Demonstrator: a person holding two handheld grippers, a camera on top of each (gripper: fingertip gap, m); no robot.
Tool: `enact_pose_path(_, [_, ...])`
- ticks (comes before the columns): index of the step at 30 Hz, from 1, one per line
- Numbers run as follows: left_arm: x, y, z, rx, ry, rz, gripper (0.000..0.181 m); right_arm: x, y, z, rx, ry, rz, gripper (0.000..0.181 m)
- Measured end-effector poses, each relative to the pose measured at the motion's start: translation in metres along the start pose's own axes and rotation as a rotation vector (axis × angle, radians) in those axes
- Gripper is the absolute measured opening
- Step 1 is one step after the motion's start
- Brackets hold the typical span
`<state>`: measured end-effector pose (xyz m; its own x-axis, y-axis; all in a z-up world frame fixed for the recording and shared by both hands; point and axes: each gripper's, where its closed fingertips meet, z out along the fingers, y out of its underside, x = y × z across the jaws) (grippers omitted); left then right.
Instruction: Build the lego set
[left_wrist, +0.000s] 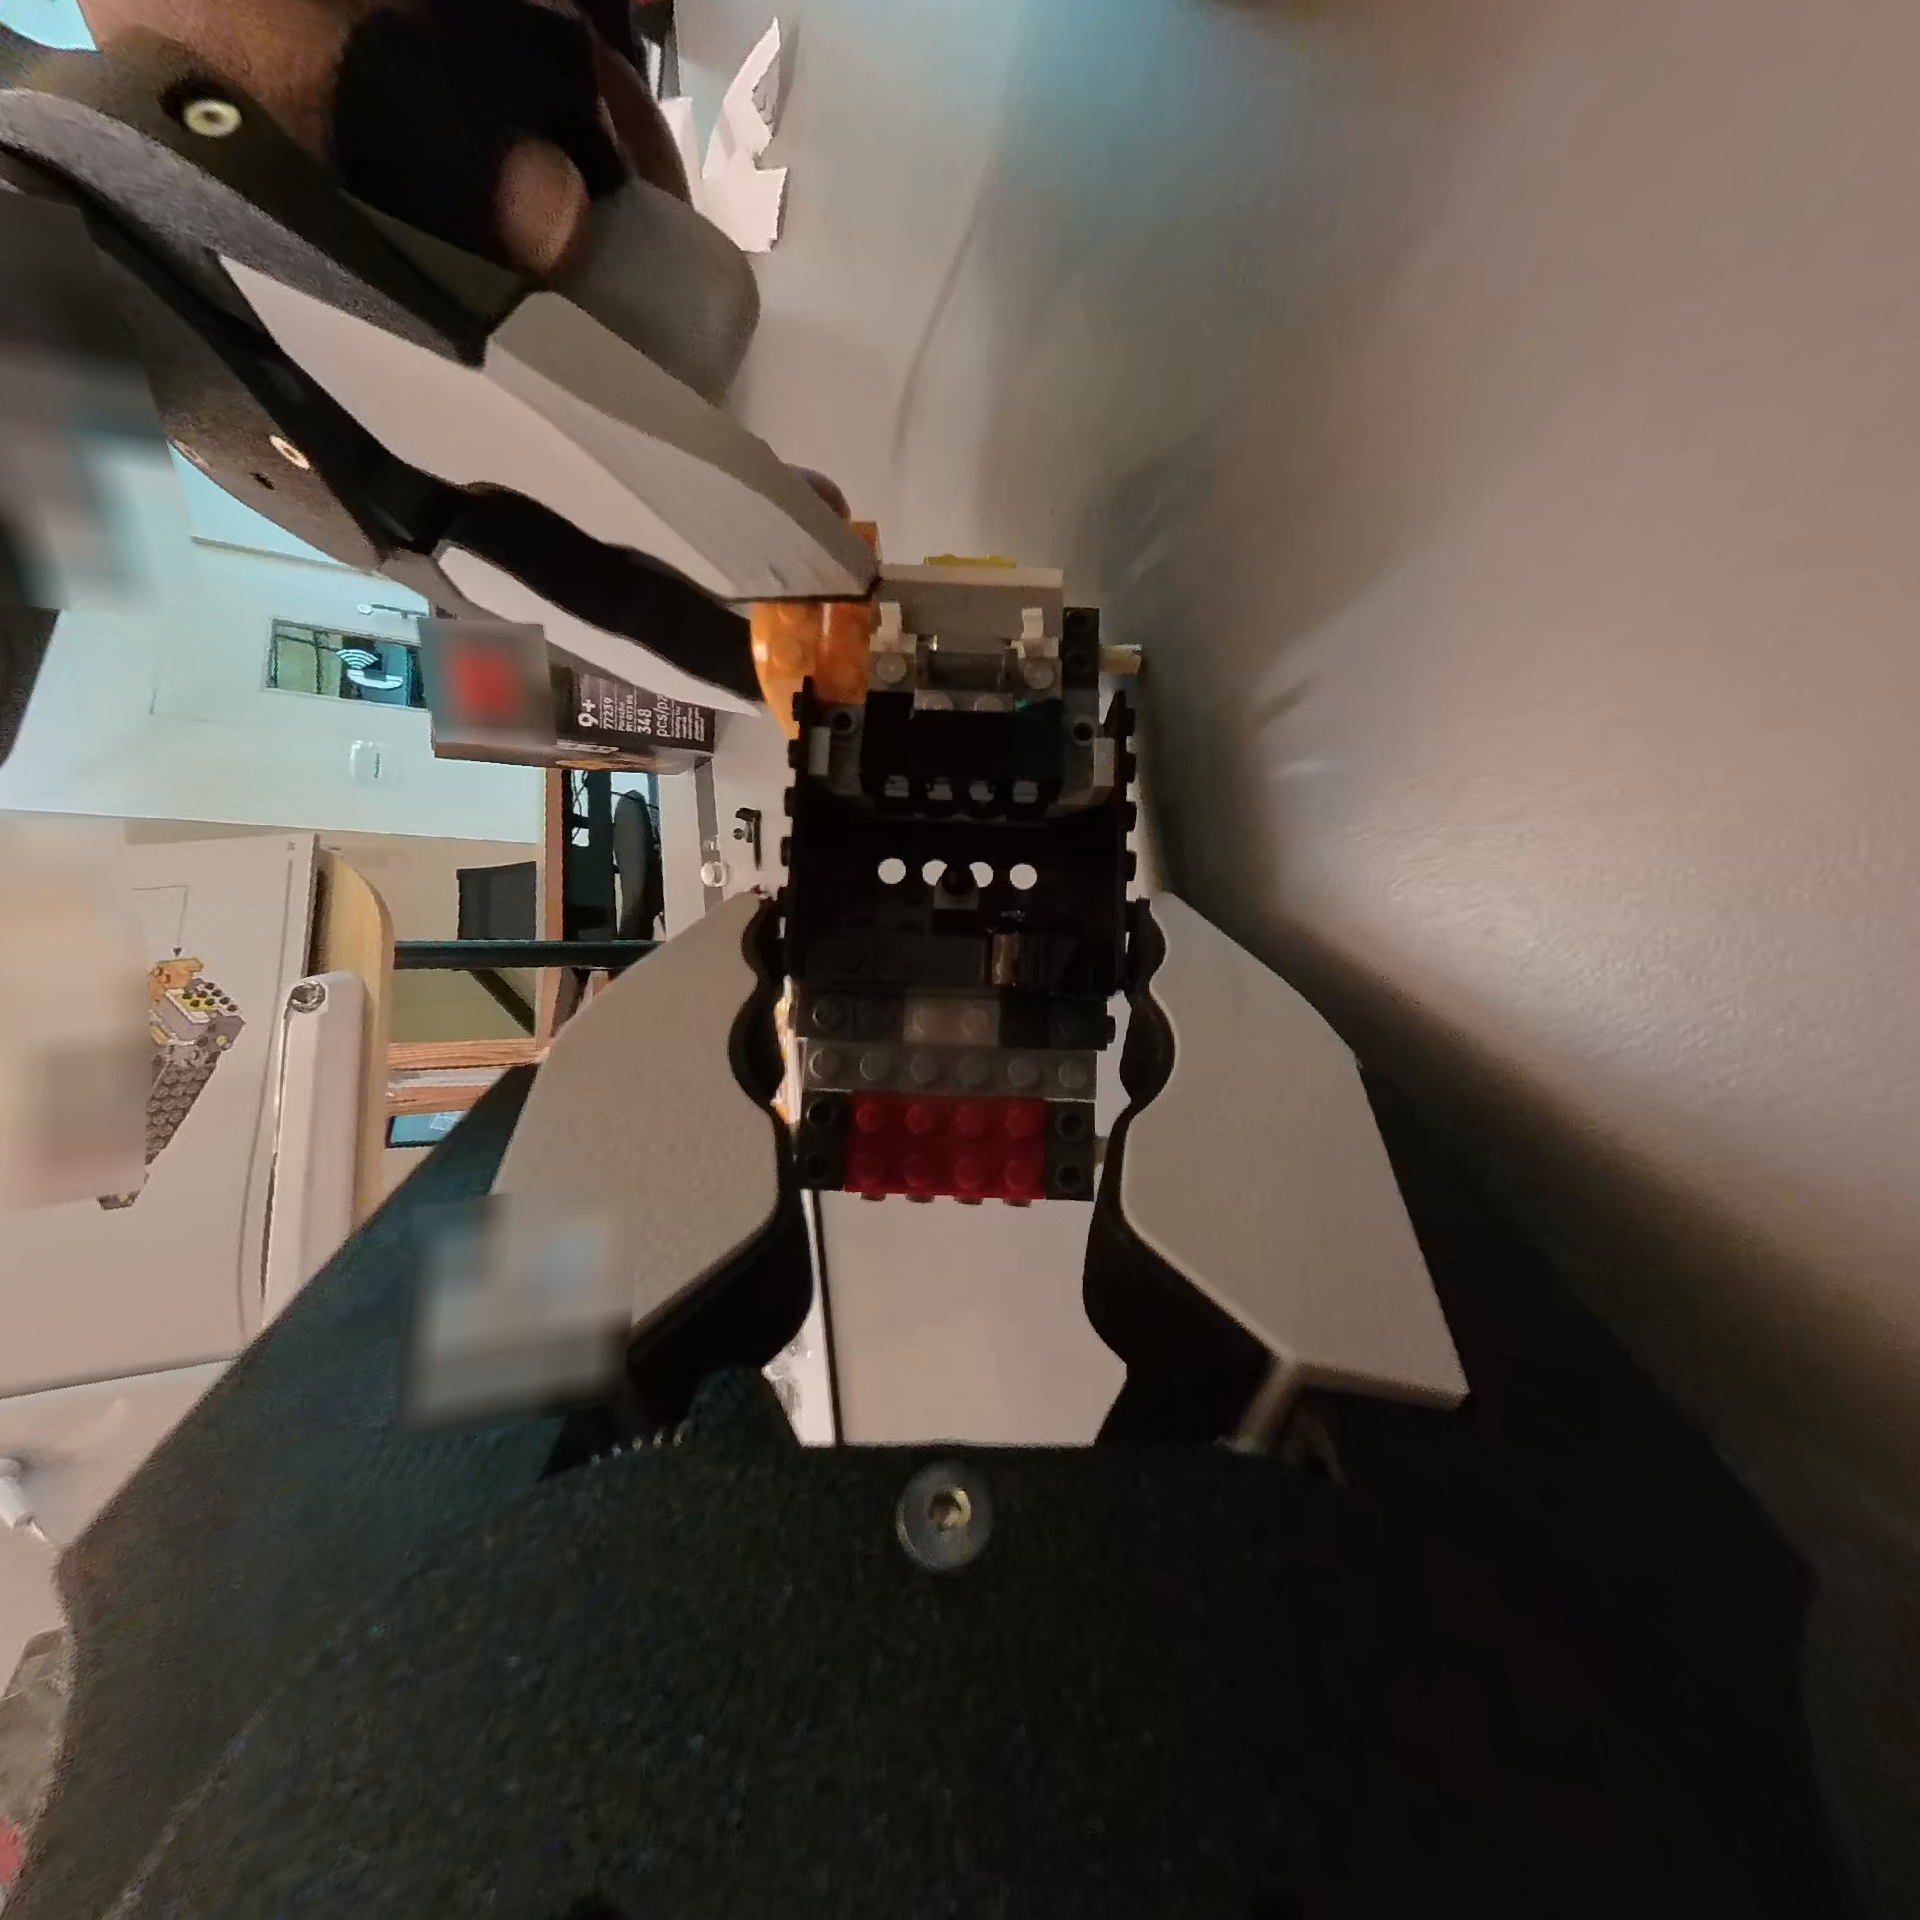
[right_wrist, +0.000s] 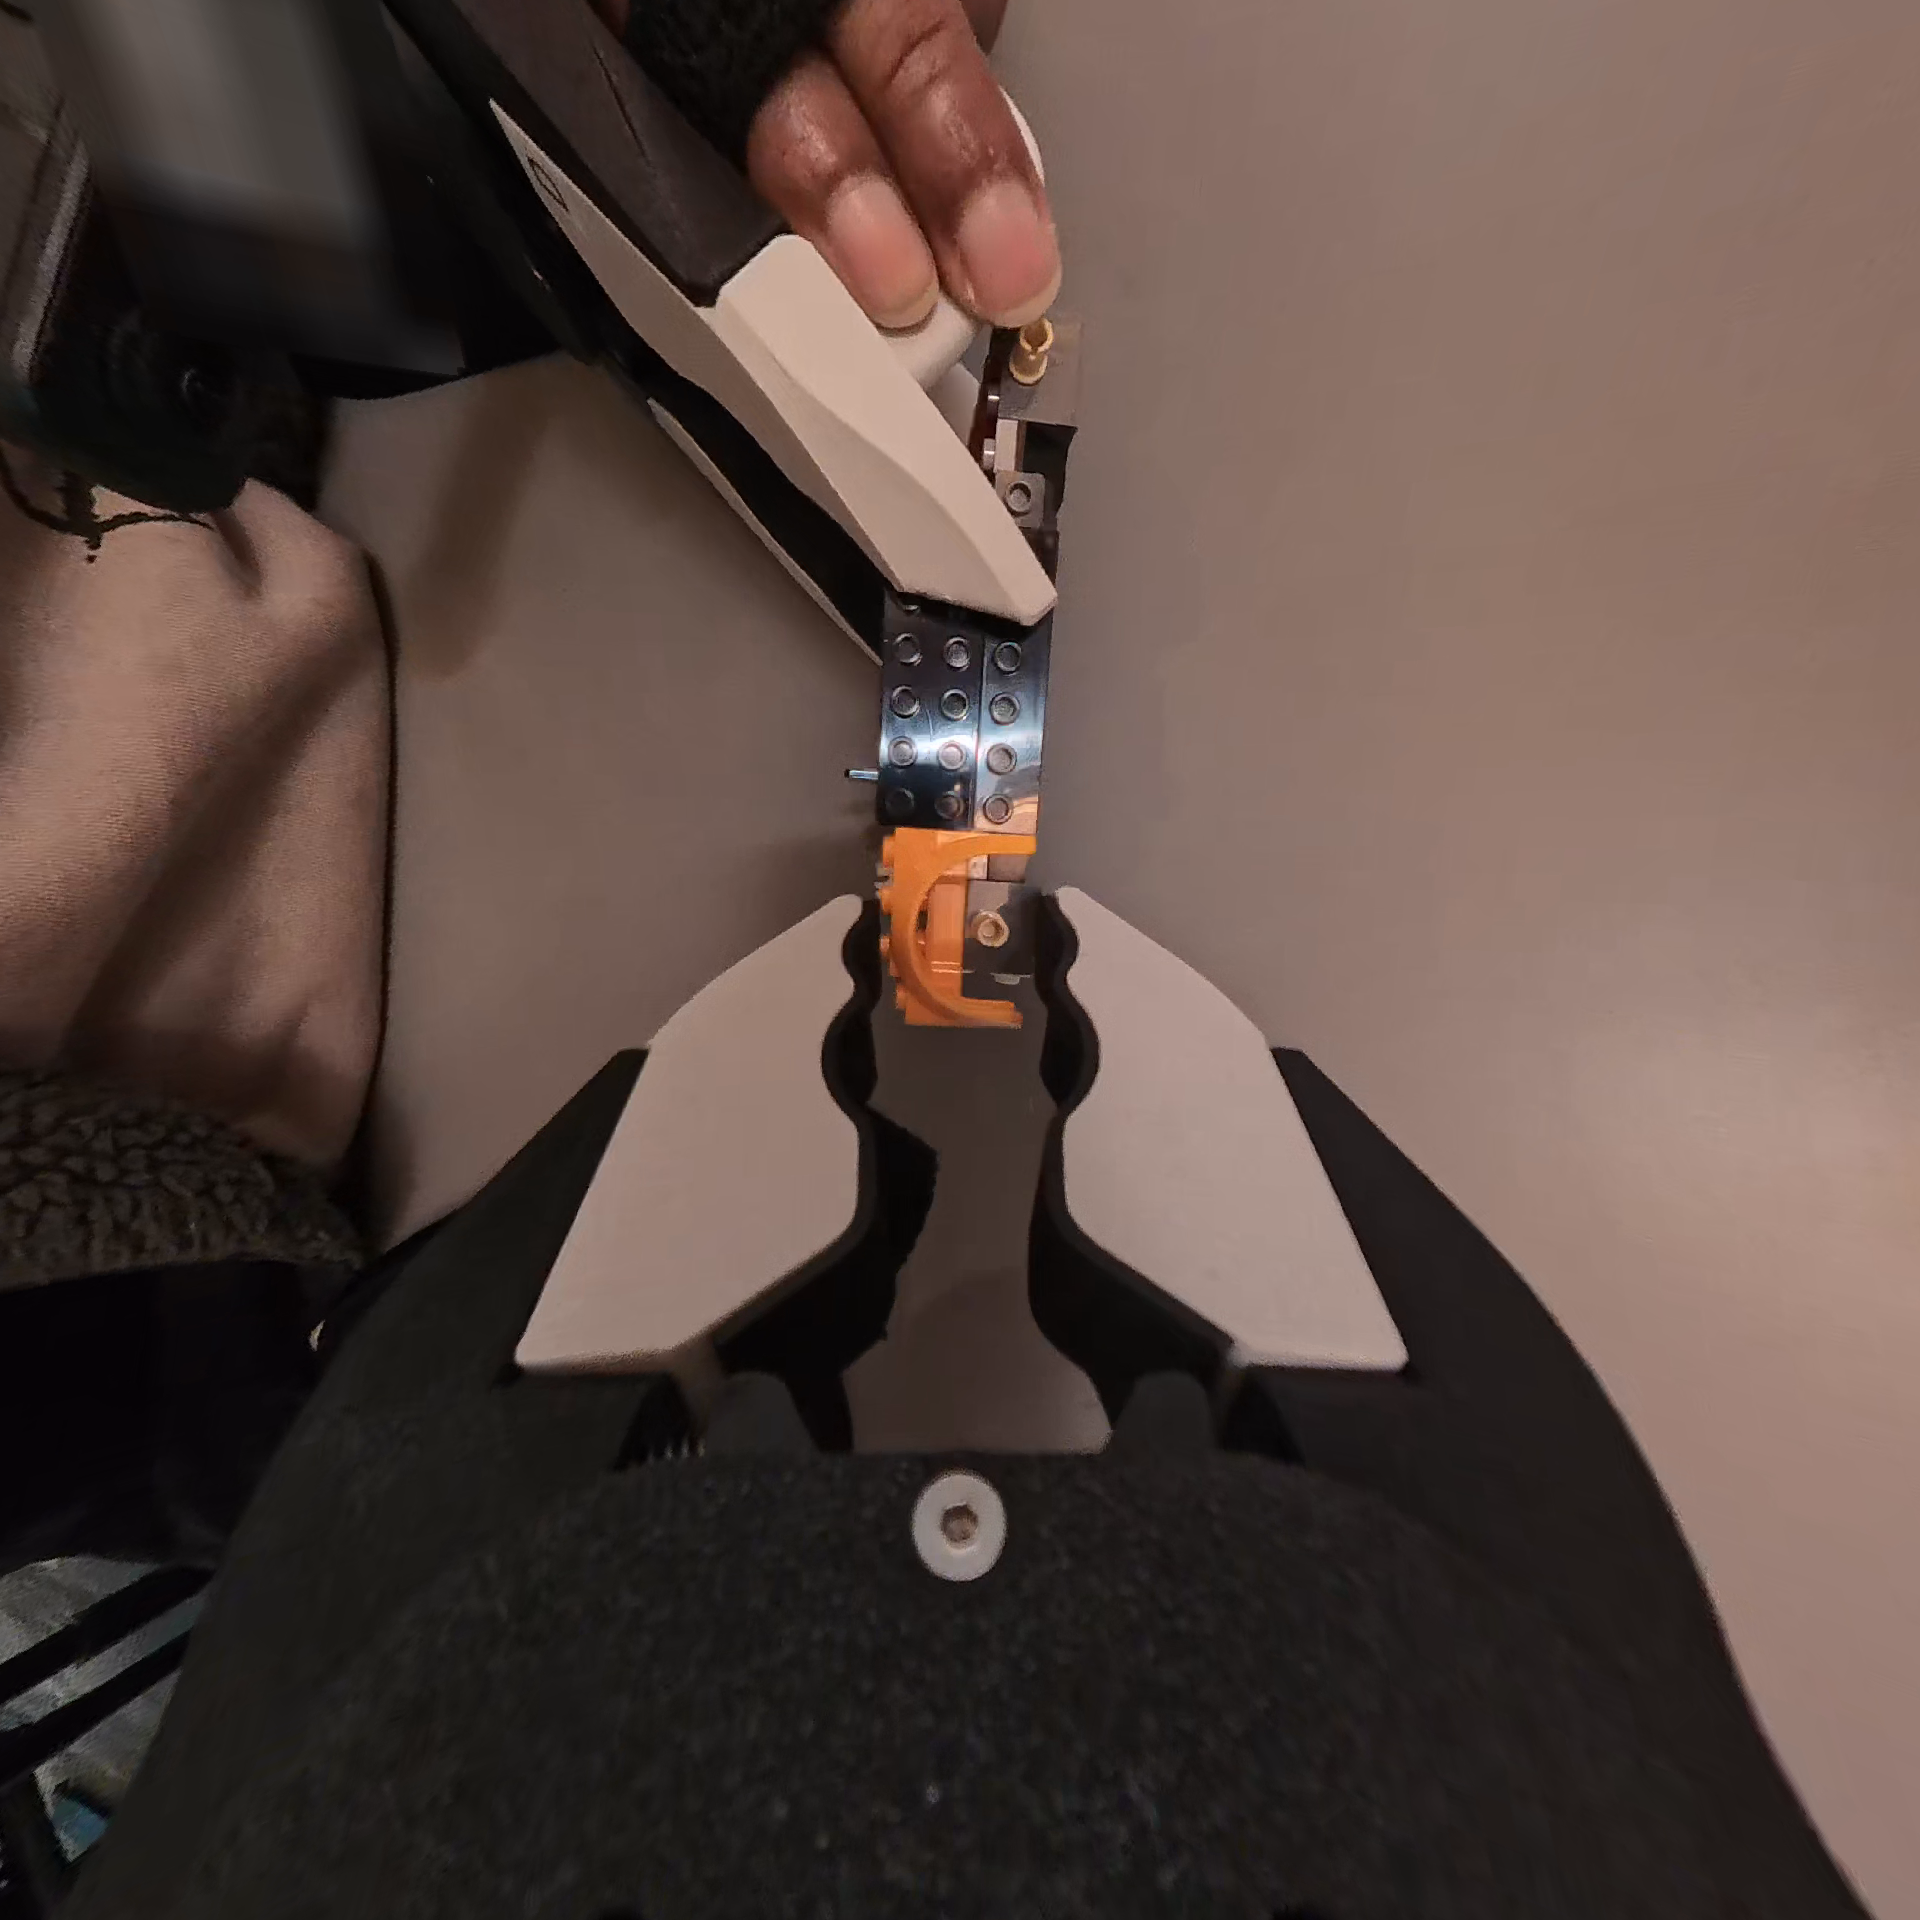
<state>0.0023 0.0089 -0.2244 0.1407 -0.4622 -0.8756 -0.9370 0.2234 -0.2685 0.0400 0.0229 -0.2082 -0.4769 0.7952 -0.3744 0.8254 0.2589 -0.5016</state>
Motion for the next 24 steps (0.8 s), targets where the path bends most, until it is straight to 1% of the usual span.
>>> enact_pose_path(5, [0.0001,-0.0019,-0.0006,0.0,-0.007,0.025,0.064,-0.0016,0.0015,0.0002,-0.027,0.039,-0.008,0.028])
enact_pose_path(12, [-0.0003,-0.001,0.0,0.0,-0.005,0.025,0.064,-0.0032,0.001,0.0006,-0.029,0.049,0.0,0.028])
enact_pose_path(17, [0.0,-0.0033,0.0006,0.013,-0.005,0.035,0.064,-0.0048,0.0034,-0.0011,-0.011,-0.021,0.001,0.038])
enact_pose_path(20, [-0.0003,-0.0034,0.0007,0.012,-0.006,0.039,0.064,-0.0066,0.0046,0.0008,-0.024,-0.078,0.014,0.037])
enact_pose_path(21, [-0.0003,-0.0032,0.0008,0.011,-0.006,0.037,0.064,-0.0095,0.0042,0.0014,-0.027,-0.104,0.014,0.031])
enact_pose_path(24, [-0.0008,-0.0034,0.0002,0.012,-0.008,0.039,0.064,-0.0087,0.0045,0.0014,-0.037,-0.086,-0.008,0.03])
